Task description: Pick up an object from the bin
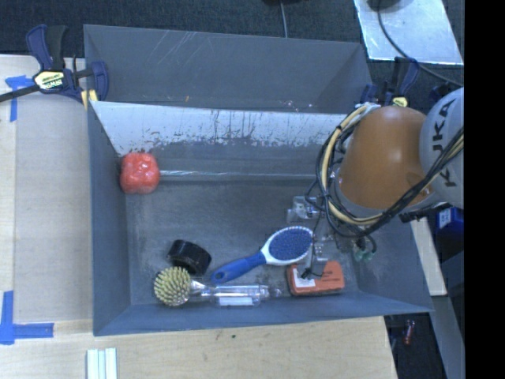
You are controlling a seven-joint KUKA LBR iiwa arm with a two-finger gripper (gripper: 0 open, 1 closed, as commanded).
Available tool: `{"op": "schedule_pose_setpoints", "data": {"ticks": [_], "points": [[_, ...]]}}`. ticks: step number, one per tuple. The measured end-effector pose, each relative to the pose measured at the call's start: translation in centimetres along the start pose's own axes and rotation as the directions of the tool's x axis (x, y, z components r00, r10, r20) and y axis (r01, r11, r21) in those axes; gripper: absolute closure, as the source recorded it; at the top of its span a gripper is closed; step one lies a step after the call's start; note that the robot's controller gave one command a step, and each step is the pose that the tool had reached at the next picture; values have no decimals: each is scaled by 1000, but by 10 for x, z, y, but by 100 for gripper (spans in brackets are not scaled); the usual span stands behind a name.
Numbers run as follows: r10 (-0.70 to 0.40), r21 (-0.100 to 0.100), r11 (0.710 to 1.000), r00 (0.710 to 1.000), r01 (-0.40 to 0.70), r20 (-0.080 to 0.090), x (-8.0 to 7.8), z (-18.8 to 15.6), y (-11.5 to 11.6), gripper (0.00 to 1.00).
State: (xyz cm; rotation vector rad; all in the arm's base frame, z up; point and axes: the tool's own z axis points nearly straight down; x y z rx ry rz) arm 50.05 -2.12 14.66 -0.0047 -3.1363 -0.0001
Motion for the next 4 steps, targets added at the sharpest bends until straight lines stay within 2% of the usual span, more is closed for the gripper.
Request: {"op": "schedule_pose_setpoints", "data": {"ticks": [1, 2, 3, 4], "points": [[-1, 0, 1000, 1000, 1, 8, -2, -4, 0, 0], [-6, 1, 1000, 1000, 6, 11, -49, 73, -1, 0], [36, 1, 999, 999, -36, 23, -56, 73, 5, 0], [-235, 4, 972, 972, 235, 15, -32, 76, 70, 0]]}}
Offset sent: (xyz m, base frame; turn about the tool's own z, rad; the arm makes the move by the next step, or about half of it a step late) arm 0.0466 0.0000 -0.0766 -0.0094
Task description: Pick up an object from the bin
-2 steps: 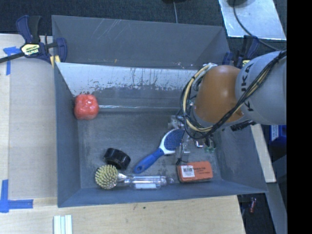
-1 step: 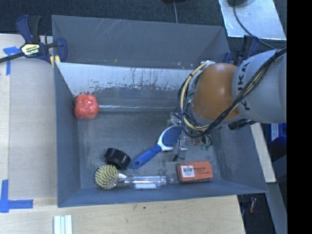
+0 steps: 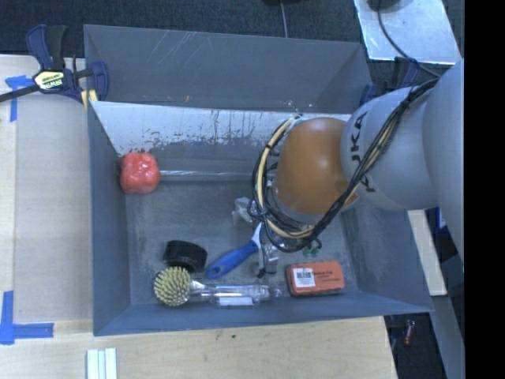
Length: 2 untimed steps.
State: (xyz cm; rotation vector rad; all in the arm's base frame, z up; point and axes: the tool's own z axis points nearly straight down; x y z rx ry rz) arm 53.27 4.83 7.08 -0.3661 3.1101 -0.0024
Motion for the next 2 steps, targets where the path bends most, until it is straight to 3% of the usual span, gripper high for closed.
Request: {"op": "schedule_pose_setpoints", "data": {"ticks": [1, 2], "points": [[457, 1, 890, 890, -457, 5, 1, 0, 26, 0], [26, 3, 1000, 1000, -26, 6, -4, 0, -65, 100]]}}
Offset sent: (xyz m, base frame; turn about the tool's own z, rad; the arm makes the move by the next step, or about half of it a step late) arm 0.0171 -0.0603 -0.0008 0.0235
